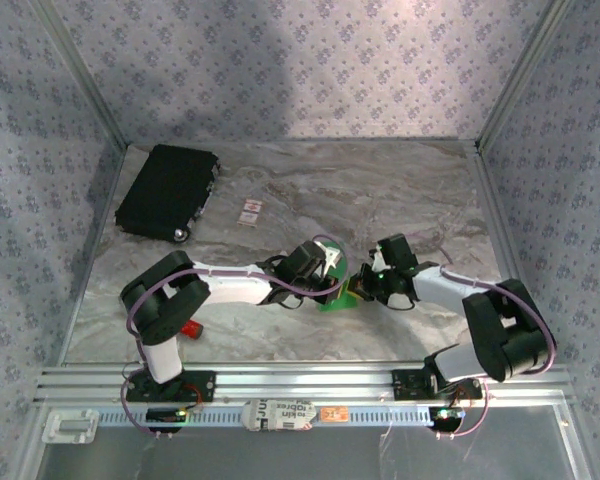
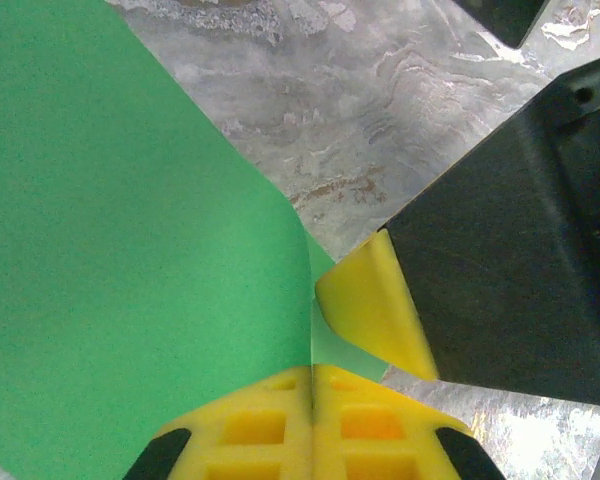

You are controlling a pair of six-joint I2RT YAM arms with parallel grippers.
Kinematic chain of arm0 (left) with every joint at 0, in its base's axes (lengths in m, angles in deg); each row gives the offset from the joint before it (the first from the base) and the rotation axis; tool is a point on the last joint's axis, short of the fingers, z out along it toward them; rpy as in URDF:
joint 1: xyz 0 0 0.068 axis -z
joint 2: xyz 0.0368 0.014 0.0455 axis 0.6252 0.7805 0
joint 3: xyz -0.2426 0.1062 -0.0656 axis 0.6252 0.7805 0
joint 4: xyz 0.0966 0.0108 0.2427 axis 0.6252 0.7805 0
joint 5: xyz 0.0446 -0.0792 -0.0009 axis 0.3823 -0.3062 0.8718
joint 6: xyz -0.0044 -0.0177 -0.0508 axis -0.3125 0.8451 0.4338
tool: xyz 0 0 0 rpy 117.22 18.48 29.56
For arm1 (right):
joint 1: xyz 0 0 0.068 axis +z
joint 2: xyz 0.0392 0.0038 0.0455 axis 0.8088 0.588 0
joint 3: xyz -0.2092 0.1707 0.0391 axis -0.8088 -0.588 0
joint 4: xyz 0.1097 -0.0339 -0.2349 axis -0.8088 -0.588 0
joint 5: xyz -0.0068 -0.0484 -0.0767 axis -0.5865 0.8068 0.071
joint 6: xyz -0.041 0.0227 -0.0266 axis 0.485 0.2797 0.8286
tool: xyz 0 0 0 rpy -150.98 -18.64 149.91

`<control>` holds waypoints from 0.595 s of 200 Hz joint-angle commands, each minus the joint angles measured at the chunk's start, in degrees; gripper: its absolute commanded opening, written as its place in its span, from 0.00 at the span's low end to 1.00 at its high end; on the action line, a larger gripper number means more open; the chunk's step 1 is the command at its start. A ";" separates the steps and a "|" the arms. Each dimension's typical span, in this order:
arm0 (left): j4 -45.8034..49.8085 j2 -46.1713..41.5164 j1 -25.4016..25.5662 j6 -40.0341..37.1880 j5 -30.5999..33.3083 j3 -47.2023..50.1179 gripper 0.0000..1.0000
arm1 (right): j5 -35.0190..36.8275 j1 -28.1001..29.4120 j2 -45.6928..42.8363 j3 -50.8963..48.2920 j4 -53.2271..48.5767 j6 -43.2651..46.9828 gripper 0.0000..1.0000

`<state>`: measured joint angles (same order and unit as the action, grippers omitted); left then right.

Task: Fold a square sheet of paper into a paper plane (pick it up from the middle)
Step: Fold the triangle a second time at the center of the table.

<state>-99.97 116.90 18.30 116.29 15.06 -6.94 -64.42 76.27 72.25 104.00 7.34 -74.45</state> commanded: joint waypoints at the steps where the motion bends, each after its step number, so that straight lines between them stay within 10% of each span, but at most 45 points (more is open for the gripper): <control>1: -1.21 -0.92 -0.30 0.60 0.48 1.09 0.04 | 0.78 0.25 1.47 -0.80 0.52 -0.83 0.00; 119: -4.49 -0.97 -3.73 3.01 0.45 4.79 0.05 | 5.37 0.39 4.43 0.76 -6.16 2.68 0.00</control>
<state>-102.33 116.90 15.15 118.25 15.26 -3.09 -63.13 76.33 74.92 104.59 5.72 -73.08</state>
